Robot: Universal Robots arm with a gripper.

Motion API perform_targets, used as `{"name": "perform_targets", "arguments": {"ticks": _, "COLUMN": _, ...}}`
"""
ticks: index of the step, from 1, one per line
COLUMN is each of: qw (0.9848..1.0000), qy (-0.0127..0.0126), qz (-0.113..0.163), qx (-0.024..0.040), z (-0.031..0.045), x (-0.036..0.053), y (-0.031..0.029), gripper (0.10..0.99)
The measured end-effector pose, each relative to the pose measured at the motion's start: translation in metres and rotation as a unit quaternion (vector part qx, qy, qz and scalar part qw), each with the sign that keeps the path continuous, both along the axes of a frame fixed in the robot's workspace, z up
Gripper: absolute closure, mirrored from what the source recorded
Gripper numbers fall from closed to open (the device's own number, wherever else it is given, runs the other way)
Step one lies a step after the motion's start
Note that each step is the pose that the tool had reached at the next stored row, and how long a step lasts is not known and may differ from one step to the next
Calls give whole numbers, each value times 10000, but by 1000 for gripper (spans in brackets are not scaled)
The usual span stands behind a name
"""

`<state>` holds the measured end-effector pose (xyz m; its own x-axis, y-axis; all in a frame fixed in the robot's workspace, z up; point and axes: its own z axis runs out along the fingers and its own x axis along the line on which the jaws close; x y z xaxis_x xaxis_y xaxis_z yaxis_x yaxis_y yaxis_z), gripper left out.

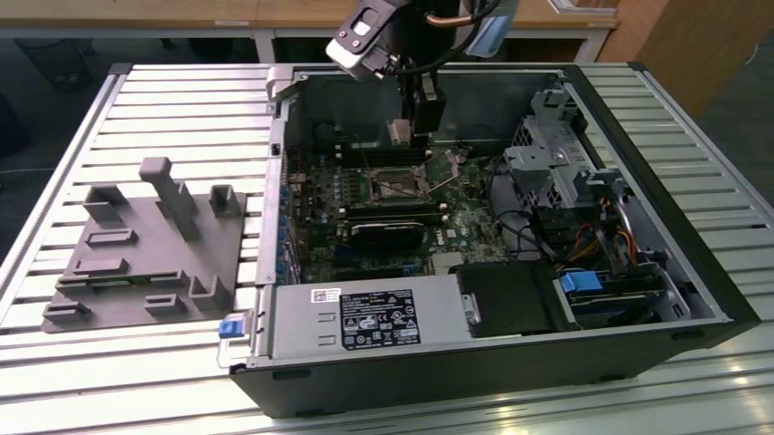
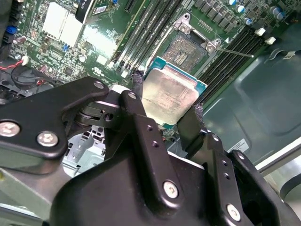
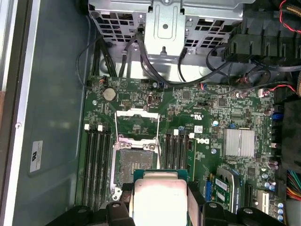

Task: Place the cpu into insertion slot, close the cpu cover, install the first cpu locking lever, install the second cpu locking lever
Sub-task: 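Place the cpu into insertion slot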

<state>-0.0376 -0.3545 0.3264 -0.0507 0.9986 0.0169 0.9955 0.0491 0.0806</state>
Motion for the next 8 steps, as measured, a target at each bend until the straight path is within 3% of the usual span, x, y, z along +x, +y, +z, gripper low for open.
{"name": "perform_targets", "arguments": {"ticks": 8, "qw": 10000, "qy": 2, "qz": 0, "qx": 0, "z": -33, "x": 0, "y": 0, "gripper": 545}}
